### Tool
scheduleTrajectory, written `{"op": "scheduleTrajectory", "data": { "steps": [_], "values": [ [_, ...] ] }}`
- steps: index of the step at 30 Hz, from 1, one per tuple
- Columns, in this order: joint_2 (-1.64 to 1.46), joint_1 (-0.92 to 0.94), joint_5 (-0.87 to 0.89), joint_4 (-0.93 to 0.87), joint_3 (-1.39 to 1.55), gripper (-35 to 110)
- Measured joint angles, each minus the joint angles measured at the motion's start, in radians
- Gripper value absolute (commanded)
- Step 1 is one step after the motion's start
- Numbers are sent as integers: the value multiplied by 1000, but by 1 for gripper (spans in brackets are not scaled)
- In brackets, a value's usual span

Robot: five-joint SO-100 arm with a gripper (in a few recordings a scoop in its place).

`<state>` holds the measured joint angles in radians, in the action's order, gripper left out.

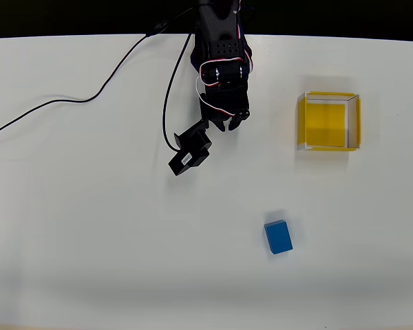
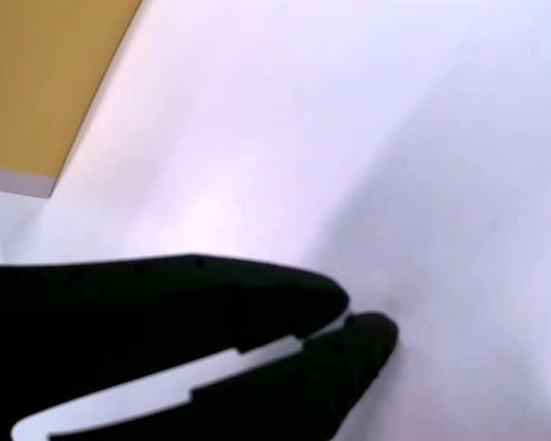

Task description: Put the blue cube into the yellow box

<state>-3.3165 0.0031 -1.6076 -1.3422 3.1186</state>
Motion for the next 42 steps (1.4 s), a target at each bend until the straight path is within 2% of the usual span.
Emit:
{"op": "scheduleTrajectory", "data": {
  "steps": [12,16,20,28,42],
  "values": [
    [0,0,25,0,0,0],
    [3,2,-9,25,-2,4],
    [170,21,-17,103,-51,9],
    [577,52,-17,152,-426,26],
    [1327,130,-198,239,-1143,40]
  ]
}}
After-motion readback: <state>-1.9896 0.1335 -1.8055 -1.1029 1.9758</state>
